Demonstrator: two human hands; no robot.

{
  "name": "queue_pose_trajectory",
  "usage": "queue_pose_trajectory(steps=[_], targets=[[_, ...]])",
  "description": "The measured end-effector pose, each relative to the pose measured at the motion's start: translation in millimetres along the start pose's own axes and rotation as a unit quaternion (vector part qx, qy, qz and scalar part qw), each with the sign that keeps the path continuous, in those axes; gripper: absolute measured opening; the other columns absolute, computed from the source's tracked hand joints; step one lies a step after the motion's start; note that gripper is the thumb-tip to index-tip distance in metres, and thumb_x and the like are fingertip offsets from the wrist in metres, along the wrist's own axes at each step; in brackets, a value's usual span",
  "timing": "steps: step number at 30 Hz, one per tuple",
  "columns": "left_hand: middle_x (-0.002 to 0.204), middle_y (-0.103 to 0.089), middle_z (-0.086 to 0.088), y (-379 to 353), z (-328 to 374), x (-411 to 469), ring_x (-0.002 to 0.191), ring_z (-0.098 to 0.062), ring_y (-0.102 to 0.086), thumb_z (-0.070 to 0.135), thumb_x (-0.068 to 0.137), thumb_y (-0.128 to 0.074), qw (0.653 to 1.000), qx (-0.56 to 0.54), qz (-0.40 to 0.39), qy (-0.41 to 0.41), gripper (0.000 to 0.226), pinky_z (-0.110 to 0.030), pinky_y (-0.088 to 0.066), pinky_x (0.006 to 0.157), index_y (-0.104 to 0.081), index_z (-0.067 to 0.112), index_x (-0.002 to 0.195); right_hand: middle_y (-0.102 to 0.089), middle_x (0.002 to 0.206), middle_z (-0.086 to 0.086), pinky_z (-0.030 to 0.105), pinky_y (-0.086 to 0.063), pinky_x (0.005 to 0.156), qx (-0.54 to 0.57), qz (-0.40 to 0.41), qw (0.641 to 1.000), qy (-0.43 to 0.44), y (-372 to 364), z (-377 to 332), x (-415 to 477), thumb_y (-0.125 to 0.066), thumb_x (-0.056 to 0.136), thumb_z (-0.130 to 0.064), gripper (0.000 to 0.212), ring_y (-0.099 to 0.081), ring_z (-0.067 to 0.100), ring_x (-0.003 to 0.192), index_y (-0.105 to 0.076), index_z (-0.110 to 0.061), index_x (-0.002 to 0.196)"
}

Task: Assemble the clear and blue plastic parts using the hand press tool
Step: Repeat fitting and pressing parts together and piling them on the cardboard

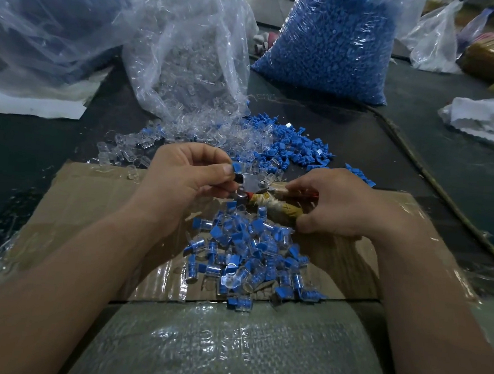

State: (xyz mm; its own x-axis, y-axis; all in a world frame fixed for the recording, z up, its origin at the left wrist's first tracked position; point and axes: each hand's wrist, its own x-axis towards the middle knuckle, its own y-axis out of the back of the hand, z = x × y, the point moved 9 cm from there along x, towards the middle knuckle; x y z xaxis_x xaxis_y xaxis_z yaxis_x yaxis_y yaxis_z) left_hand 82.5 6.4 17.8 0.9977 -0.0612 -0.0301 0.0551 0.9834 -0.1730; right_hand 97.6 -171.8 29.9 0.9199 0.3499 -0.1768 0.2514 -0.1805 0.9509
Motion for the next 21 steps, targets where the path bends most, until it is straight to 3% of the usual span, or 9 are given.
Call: queue_pose_trajectory(steps=[6, 11, 17, 21], targets=[[0.060, -0.067, -0.003, 0.7, 3.6, -0.7, 0.059, -0.014, -0.066, -0.001, 0.071, -0.061, 1.000, -0.016, 0.006, -0.003, 0.006, -0.019, -0.055, 0.056, -0.061, 0.004, 0.075, -0.046, 0.073, -0.014, 0.021, -0.024, 0.051, -0.088, 0.060, 0.994, 0.001, 2.5, -10.2, 7.0, -0.062, 0.077, -0.024, 0.020, -0.039, 0.000, 0.065, -0.058, -0.025, 0.096], [0.060, -0.066, -0.001, 3.1, 6.4, -1.8, 0.061, -0.015, -0.067, -0.005, 0.078, -0.057, 1.000, -0.024, 0.016, -0.012, 0.011, -0.019, -0.055, 0.056, -0.060, 0.005, 0.074, -0.045, 0.091, -0.008, 0.023, -0.026, 0.057, -0.080, 0.063, 0.995, -0.015, -3.6, -8.5, 10.8, -0.058, 0.081, -0.020, 0.021, -0.041, 0.009, 0.084, -0.046, -0.029, 0.096], [0.056, -0.065, 0.003, 6.8, 9.2, -0.3, 0.060, -0.011, -0.066, -0.007, 0.084, -0.054, 0.998, -0.025, 0.046, -0.036, 0.017, -0.020, -0.055, 0.058, -0.056, 0.008, 0.076, -0.040, 0.089, -0.007, 0.028, -0.030, 0.067, -0.019, 0.159, 0.987, -0.020, 16.8, 4.0, 3.4, -0.060, 0.080, -0.016, 0.022, -0.038, 0.012, 0.084, -0.052, -0.021, 0.099], [0.056, -0.064, 0.006, 6.1, 10.9, -1.0, 0.061, -0.008, -0.065, -0.006, 0.085, -0.053, 0.997, -0.024, 0.056, -0.053, 0.017, -0.019, -0.055, 0.058, -0.056, 0.008, 0.077, -0.050, 0.087, -0.005, 0.029, -0.028, 0.061, 0.055, 0.203, 0.978, 0.005, 20.6, -6.8, -1.5, -0.061, 0.084, -0.025, 0.018, -0.046, 0.016, 0.076, -0.048, -0.023, 0.096]])
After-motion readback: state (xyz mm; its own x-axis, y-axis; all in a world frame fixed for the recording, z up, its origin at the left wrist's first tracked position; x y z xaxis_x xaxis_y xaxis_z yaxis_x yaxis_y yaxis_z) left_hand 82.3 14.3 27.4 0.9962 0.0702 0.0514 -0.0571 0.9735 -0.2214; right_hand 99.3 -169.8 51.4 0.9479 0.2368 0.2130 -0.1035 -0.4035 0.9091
